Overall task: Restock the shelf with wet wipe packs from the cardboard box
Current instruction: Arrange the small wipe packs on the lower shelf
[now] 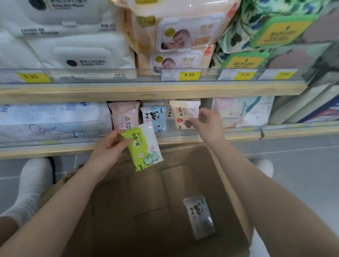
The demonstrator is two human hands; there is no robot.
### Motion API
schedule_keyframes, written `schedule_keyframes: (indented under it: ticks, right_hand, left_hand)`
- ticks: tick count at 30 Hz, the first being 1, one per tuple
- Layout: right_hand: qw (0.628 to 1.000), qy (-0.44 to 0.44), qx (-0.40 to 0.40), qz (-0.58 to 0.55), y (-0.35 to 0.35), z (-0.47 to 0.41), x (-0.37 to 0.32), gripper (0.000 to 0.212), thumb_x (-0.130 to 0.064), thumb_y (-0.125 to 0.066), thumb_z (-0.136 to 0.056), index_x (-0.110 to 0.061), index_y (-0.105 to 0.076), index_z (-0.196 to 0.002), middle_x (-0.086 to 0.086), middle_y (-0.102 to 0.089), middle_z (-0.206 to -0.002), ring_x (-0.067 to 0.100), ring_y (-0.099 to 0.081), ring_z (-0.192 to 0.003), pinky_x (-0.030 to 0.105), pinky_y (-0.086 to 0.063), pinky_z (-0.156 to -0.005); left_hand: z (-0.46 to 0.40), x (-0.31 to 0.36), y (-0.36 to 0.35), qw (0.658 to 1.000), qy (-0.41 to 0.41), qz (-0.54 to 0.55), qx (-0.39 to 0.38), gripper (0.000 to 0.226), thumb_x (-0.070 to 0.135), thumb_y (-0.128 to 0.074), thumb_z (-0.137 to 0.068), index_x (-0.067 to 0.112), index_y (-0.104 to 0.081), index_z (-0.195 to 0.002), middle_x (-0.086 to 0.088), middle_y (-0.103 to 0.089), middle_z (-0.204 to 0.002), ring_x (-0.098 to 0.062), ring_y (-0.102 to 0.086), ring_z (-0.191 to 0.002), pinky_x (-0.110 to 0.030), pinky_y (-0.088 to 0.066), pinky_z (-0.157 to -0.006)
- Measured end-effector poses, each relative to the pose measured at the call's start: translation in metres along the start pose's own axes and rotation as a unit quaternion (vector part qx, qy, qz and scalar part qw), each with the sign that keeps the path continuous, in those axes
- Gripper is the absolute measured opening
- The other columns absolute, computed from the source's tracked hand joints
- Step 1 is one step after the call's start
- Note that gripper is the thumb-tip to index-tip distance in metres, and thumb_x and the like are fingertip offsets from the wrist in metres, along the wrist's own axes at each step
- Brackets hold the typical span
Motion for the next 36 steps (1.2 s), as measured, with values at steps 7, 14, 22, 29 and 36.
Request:
schedule_keyframes:
  ticks: [7,14,22,29,36]
  right_hand:
    - [0.991,-0.121,0.039,0.051,-0.025,-0.036,0.039,0.011,-0.013,-0.05,-0.092,-0.008,-0.053,-0.083,0.01,-0.058,-0.085,0.022,-0.05,-0.076,0.024,-0.03,-0.049]
    - [0.985,-0.142,0.086,0.039,-0.027,-0.039,0.047,0.021,-0.011,-0.046,-0.096,-0.001,-0.058,-0.109,0.013,-0.065,-0.107,0.027,-0.059,-0.092,0.02,-0.033,-0.068]
    - [0.986,-0.111,-0.095,-0.075,-0.028,0.037,0.005,0.041,-0.028,-0.059,-0.092,-0.012,-0.055,-0.129,-0.003,-0.059,-0.112,0.011,-0.055,-0.104,0.02,-0.037,-0.087]
    - [0.987,-0.057,-0.125,-0.089,-0.012,0.072,0.001,0.004,-0.01,-0.064,-0.088,-0.01,-0.067,-0.091,0.005,-0.066,-0.078,-0.005,-0.055,-0.049,0.012,-0.042,-0.051]
    - [0.995,0.054,0.013,-0.083,0.011,0.016,-0.016,0.009,-0.005,-0.059,-0.09,-0.012,-0.063,-0.095,0.001,-0.065,-0.075,-0.006,-0.058,-0.058,0.017,-0.05,-0.064]
  left_hand:
    - [-0.023,-0.019,-0.015,1.0,0.007,0.008,-0.016,0.016,0.011,-0.057,-0.091,0.024,-0.065,-0.094,-0.005,-0.07,-0.101,-0.03,-0.064,-0.103,-0.053,-0.047,-0.097]
    - [-0.03,-0.026,-0.024,0.999,0.014,-0.003,-0.038,0.013,0.021,-0.063,-0.087,0.031,-0.068,-0.093,-0.002,-0.072,-0.101,-0.026,-0.065,-0.102,-0.054,-0.048,-0.094]
    - [-0.023,-0.001,-0.058,0.999,-0.003,-0.013,-0.044,0.017,0.013,-0.059,-0.09,0.029,-0.062,-0.095,0.002,-0.069,-0.092,-0.023,-0.066,-0.097,-0.047,-0.052,-0.09]
    - [-0.021,0.021,-0.095,0.995,-0.04,-0.035,-0.081,0.014,0.023,-0.061,-0.089,0.036,-0.066,-0.087,0.005,-0.072,-0.095,-0.019,-0.066,-0.098,-0.051,-0.049,-0.094]
    - [-0.016,-0.016,-0.075,0.884,-0.124,-0.44,-0.099,0.039,0.044,-0.056,-0.089,0.026,-0.056,-0.123,0.006,-0.063,-0.119,-0.013,-0.058,-0.109,-0.034,-0.049,-0.092]
Point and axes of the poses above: each hand's wrist, its own z-axis away from the middle knuckle, its own y-axis out of the back of the hand, x = y × z, the point moved 10 cm from there along -z, towards the middle knuckle
